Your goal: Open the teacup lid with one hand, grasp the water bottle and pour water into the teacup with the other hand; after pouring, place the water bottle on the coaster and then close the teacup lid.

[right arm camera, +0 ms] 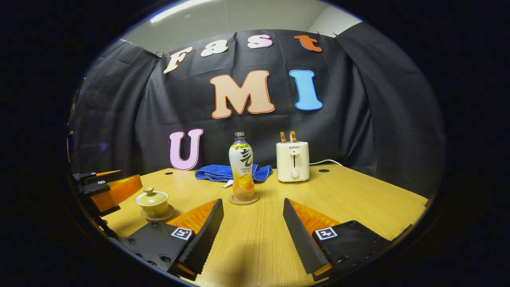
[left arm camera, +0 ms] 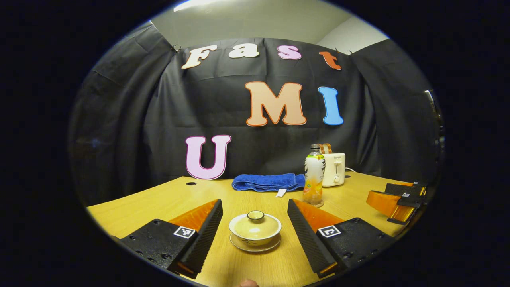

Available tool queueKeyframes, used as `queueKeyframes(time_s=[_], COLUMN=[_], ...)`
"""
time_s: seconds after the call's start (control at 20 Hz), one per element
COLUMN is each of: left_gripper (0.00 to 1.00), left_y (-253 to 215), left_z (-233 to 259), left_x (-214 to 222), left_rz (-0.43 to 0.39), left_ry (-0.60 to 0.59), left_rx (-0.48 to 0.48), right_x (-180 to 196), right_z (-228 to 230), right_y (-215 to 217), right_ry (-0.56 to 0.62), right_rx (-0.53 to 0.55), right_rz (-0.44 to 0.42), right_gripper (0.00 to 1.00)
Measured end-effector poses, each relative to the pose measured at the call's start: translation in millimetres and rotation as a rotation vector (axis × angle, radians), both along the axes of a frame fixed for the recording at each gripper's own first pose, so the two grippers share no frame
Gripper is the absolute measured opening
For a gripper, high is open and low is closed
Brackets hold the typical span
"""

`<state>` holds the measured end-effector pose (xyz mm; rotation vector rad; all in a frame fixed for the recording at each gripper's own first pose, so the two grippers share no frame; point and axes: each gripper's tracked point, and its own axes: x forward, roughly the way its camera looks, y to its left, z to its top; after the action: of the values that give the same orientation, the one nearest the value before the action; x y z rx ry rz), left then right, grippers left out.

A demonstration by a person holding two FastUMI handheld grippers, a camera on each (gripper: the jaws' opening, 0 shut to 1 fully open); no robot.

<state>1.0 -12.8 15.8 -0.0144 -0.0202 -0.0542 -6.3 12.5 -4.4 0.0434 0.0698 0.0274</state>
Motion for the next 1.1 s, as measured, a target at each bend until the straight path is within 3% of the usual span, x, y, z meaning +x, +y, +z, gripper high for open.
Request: queueKeyframes(time_s=[0.25, 0.65, 1.1], left_gripper=[0.95, 0.93, 0.94], left_y=[-1, 1, -3], left_z=[-26, -14, -18], left_x=[3, -1, 0], left_rz=[-0.004, 0.032, 0.027], left_ry=[0.073, 0.017, 0.025], left_rx=[-0.036, 0.021, 0.011], right_x=[-4, -3, -3], right_z=[7, 7, 6], right_y=[8, 8, 8], right_ry=[-0.052, -0.055, -0.054], right_rx=[-0.035, -0.037, -0.036], right_rz=[0.014, 0.017, 0.019], right_gripper=[0.94, 0.95, 0.95])
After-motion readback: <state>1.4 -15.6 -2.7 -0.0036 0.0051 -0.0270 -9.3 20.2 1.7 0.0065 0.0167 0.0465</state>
